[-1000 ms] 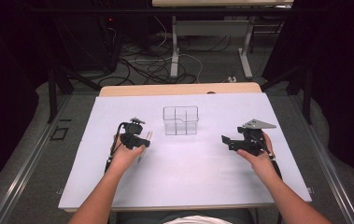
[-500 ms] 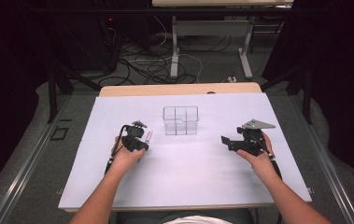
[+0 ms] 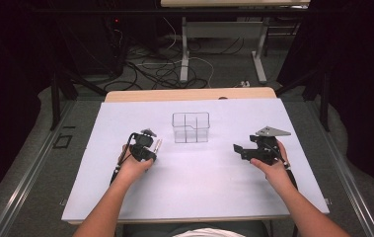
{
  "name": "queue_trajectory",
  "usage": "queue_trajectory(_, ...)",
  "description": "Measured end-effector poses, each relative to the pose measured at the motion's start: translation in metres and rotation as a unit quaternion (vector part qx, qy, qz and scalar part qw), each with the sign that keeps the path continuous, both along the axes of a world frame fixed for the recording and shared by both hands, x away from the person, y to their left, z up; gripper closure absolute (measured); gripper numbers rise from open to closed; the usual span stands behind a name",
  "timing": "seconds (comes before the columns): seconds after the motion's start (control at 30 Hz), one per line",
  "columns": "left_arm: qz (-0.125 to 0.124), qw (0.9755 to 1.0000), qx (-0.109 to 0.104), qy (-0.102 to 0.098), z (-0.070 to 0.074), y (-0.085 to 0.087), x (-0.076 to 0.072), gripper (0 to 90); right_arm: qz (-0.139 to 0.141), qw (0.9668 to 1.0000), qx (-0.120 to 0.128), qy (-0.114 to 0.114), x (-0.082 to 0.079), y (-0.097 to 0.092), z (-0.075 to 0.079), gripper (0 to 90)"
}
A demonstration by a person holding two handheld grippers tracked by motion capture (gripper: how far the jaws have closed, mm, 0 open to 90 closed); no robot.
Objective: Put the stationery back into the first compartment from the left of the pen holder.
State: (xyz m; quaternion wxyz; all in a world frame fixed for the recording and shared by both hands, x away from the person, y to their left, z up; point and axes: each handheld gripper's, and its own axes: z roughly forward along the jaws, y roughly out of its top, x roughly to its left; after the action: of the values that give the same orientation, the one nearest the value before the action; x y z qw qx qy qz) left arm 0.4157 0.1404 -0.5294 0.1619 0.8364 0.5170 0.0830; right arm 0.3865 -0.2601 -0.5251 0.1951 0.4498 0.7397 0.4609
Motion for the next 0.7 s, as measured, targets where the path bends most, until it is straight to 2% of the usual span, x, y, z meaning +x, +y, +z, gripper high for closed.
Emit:
queue_trajectory(0.1,-0.006,1.0000,0.008,0.002,0.0013,0.0004,-0.0006,76.3,-0.001,1.0000,0.002,0.000,-0.0001,0.0004,0.0000,17.7)
queue_trajectory(0.37,-0.006,0.9999,0.003,0.009,-0.0004,0.0026,-0.0021,76.2,-0.001,1.0000,0.003,0.001,0.0001,0.0002,-0.0001,17.8)
queue_trajectory(0.5,-0.008,0.9999,0.001,0.014,0.0001,0.0040,-0.0038,73.4,-0.001,1.0000,0.004,0.002,-0.0001,-0.0004,0.0000,17.9)
queue_trajectory(0.7,-0.007,0.9998,0.004,0.017,0.0003,0.0072,-0.0093,75.0,-0.003,1.0000,0.002,0.001,0.0002,-0.0013,0.0000,18.0)
